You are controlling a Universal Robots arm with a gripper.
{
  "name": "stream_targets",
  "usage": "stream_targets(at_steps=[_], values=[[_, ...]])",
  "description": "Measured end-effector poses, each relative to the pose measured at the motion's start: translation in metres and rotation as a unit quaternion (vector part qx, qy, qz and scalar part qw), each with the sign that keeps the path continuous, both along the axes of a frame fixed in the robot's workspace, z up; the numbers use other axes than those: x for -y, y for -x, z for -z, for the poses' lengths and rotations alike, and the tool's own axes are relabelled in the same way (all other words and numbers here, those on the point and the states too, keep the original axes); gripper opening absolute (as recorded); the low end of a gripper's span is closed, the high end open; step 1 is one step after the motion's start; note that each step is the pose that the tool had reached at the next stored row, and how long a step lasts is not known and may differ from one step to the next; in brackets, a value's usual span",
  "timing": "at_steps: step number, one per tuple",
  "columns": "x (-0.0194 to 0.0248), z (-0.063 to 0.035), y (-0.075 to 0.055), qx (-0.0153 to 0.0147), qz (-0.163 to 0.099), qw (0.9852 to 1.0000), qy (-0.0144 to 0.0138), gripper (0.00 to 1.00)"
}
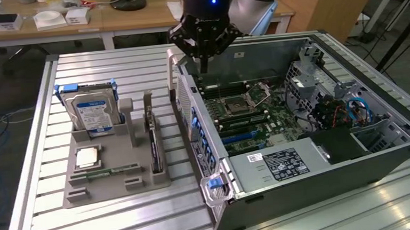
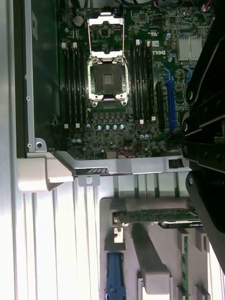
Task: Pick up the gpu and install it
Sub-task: 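Reach for the gpu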
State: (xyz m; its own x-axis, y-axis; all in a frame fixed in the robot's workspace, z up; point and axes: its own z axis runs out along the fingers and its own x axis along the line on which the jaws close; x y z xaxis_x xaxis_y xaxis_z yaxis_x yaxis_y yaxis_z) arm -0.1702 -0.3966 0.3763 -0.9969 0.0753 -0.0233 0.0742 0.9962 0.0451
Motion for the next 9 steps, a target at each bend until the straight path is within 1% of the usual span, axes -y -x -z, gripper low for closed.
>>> stream_targets(at_steps=[9], values=[[0.0000,0.0008,0.0027,0.0000,0.000,1.0000,0.0000,0.11]])
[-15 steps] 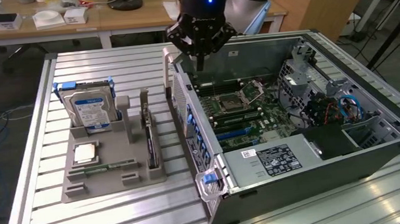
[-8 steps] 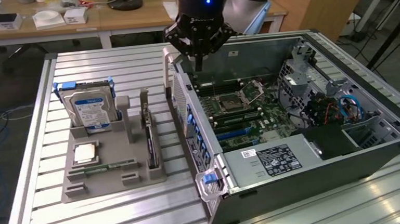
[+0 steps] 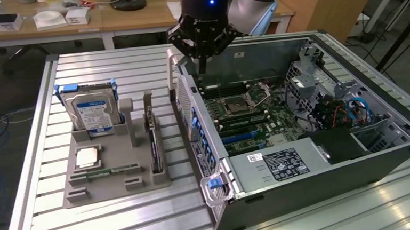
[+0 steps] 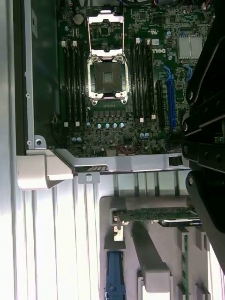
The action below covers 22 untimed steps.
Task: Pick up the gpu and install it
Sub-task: 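Reach for the gpu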
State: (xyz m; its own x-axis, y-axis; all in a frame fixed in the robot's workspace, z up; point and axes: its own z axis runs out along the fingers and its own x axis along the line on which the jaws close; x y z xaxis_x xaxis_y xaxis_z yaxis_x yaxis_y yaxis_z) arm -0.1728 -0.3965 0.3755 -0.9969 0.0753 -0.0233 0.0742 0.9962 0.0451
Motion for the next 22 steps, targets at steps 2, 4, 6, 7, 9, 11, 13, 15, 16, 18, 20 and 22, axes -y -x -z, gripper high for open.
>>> stream_targets(at_steps=[2,4,6,7,9,11,13,15,16,18,20,22], values=[[0.0000,0.0002,0.0006,0.0000,0.000,1.0000,0.0000,0.11],[0.0000,0.0005,0.0018,0.0000,0.000,1.0000,0.0000,0.11],[0.0000,0.0008,0.0033,0.0000,0.000,1.0000,0.0000,0.11],[0.0000,0.0009,0.0040,0.0000,0.000,1.0000,0.0000,0.11],[0.0000,0.0011,0.0053,0.0000,0.000,1.0000,0.0000,0.11],[0.0000,0.0013,0.0063,0.0000,0.000,1.0000,0.0000,0.11],[0.0000,0.0015,0.0071,0.0000,0.000,1.0000,0.0000,0.11],[0.0000,0.0016,0.0079,0.0000,0.000,1.0000,0.0000,0.11],[0.0000,0.0017,0.0083,0.0000,0.000,1.0000,0.0000,0.11],[0.0000,0.0017,0.0085,0.0000,0.000,1.0000,0.0000,0.11],[0.0000,0.0019,0.0091,0.0000,0.000,1.0000,0.0000,0.11],[0.0000,0.0020,0.0096,0.0000,0.000,1.0000,0.0000,0.11]])
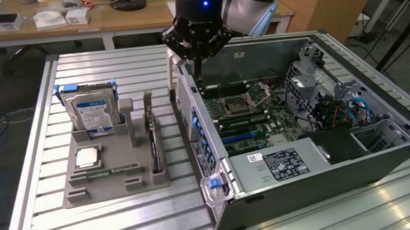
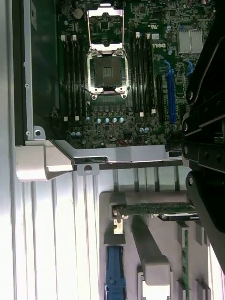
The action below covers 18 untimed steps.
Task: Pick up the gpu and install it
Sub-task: 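Reach for the gpu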
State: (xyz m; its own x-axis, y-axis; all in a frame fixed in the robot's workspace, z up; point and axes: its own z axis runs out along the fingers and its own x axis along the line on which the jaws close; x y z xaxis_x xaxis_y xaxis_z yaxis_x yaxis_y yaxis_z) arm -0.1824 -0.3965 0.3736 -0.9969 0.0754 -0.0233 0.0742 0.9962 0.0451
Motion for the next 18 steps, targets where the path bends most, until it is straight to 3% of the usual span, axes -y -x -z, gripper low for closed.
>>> stream_targets(at_steps=[18], values=[[0.0000,0.0013,0.0053,0.0000,0.000,1.0000,0.0000,0.11]])
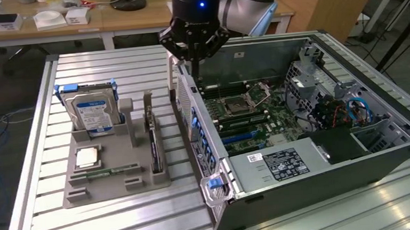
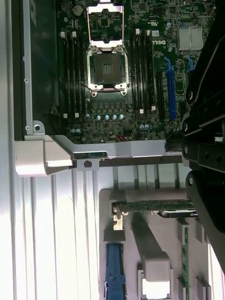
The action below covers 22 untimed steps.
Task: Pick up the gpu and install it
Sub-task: 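Reach for the gpu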
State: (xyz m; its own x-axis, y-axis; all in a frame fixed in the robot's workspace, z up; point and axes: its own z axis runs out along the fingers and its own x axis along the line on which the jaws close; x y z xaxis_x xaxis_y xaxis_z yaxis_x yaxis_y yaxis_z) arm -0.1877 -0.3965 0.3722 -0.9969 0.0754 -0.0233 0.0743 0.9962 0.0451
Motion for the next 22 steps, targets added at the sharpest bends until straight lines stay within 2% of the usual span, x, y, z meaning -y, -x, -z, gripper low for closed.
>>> stream_targets(at_steps=[22], values=[[0.0000,0.0017,0.0065,0.0000,0.000,1.0000,0.0000,0.11]])
